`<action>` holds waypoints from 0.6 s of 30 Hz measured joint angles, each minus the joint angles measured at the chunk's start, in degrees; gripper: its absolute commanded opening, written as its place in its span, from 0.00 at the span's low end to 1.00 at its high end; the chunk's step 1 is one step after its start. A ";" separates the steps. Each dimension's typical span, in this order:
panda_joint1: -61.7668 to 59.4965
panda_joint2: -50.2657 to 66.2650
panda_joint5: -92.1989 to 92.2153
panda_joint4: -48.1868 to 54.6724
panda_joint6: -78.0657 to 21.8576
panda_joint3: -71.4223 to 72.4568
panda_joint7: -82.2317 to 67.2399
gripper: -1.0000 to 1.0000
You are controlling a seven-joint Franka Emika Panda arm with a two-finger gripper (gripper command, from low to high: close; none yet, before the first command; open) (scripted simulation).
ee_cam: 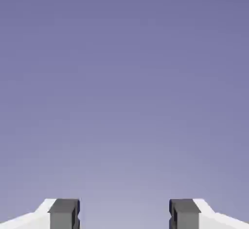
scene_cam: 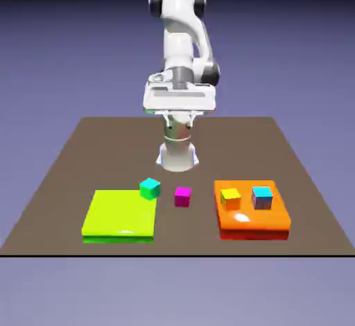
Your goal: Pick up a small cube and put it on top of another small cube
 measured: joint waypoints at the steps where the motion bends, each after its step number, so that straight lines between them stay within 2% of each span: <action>1: 0.79 0.42 -1.00 -0.28 -0.10 -1.02 -2.49 0.50; 18: 14.16 7.59 -18.01 -5.06 -1.81 -18.37 -44.85 0.50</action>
